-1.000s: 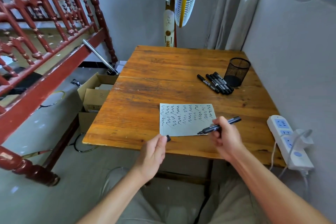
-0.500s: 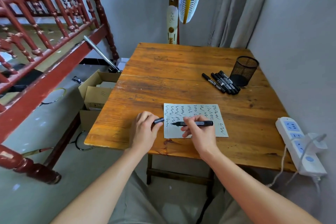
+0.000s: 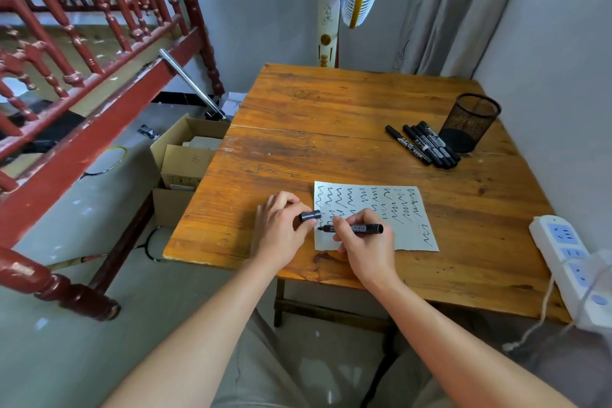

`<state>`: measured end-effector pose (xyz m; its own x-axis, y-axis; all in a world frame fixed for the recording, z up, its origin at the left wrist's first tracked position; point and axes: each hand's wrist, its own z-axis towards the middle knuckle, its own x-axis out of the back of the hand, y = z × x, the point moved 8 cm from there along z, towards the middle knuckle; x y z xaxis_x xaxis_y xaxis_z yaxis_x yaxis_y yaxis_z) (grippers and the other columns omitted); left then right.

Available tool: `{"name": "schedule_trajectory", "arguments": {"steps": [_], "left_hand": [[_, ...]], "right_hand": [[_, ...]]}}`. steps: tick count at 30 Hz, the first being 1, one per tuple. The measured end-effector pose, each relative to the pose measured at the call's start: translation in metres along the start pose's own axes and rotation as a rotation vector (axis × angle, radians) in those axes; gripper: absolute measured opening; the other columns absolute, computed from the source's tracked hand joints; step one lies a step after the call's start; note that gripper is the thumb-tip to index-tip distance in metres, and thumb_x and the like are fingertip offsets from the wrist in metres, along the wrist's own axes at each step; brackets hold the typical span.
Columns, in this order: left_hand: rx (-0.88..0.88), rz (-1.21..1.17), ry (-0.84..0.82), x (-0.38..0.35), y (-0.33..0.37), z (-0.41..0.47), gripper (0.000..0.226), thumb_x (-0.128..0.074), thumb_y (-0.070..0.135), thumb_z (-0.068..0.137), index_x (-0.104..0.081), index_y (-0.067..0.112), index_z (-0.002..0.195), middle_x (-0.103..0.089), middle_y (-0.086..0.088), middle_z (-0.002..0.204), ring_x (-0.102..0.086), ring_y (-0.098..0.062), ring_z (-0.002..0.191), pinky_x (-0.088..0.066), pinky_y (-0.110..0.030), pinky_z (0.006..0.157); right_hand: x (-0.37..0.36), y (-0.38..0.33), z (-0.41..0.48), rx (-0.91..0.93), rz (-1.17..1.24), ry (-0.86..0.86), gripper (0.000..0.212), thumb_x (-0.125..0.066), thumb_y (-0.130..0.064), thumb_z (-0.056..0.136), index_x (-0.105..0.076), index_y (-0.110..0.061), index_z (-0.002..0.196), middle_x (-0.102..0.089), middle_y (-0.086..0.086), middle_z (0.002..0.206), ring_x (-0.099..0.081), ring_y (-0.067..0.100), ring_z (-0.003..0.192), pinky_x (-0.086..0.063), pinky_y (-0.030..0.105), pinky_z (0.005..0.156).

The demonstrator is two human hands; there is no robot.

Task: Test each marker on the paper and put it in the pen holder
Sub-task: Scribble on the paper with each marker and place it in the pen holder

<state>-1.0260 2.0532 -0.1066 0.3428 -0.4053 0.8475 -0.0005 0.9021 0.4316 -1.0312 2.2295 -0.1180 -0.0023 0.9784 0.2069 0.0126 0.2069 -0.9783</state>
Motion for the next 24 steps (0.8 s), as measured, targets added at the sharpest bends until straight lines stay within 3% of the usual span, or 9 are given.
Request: {"name": "schedule_trajectory", "arguments": {"steps": [7, 13, 17, 20, 24], "left_hand": [[0.002, 0.002, -0.012, 0.001, 0.001, -0.001, 0.027, -0.065, 0.038, 0.083, -0.068, 0.022, 0.104, -0.053, 0.004, 0.106, -0.043, -0.016, 0.101, -0.024, -0.029, 0.081], [0.003, 0.004, -0.025, 0.001, 0.002, -0.002, 0.027, -0.064, 0.039, 0.083, -0.067, 0.023, 0.105, -0.053, 0.004, 0.107, -0.042, -0.015, 0.101, -0.027, -0.030, 0.083], [0.006, 0.002, -0.034, 0.000, 0.001, -0.003, 0.028, -0.064, 0.039, 0.083, -0.067, 0.022, 0.105, -0.053, 0.004, 0.106, -0.043, -0.015, 0.101, -0.030, -0.032, 0.084], [-0.004, -0.022, -0.038, 0.000, 0.002, -0.004, 0.027, -0.062, 0.038, 0.085, -0.067, 0.020, 0.105, -0.054, 0.003, 0.104, -0.044, -0.016, 0.099, -0.034, -0.034, 0.084], [-0.019, -0.179, 0.034, 0.009, 0.009, -0.016, 0.021, -0.054, 0.032, 0.091, -0.064, 0.017, 0.101, -0.056, 0.003, 0.098, -0.047, -0.015, 0.094, -0.043, -0.039, 0.079]], "right_hand": [[0.004, 0.003, -0.006, -0.001, 0.004, -0.035, 0.024, -0.071, -0.019, 0.086, -0.058, -0.004, 0.075, -0.068, 0.011, 0.064, -0.062, 0.006, 0.048, -0.053, 0.035, 0.057], [0.009, 0.003, -0.011, 0.008, -0.019, -0.039, 0.021, -0.069, -0.015, 0.084, -0.056, -0.003, 0.073, -0.066, 0.022, 0.065, -0.058, 0.021, 0.054, -0.052, 0.038, 0.058], [0.007, -0.005, -0.017, 0.018, 0.031, -0.104, 0.022, -0.070, -0.015, 0.087, -0.058, -0.003, 0.073, -0.064, 0.018, 0.060, -0.055, 0.011, 0.046, -0.047, 0.026, 0.048], [0.022, -0.009, -0.014, -0.012, 0.144, -0.033, 0.023, -0.069, -0.018, 0.089, -0.057, -0.009, 0.072, -0.057, 0.005, 0.052, -0.049, 0.010, 0.042, -0.046, 0.022, 0.048], [0.048, -0.001, -0.011, -0.217, 0.308, 0.073, 0.023, -0.064, -0.029, 0.091, -0.063, -0.010, 0.078, -0.059, 0.004, 0.057, -0.050, 0.013, 0.048, -0.037, 0.022, 0.045]]}}
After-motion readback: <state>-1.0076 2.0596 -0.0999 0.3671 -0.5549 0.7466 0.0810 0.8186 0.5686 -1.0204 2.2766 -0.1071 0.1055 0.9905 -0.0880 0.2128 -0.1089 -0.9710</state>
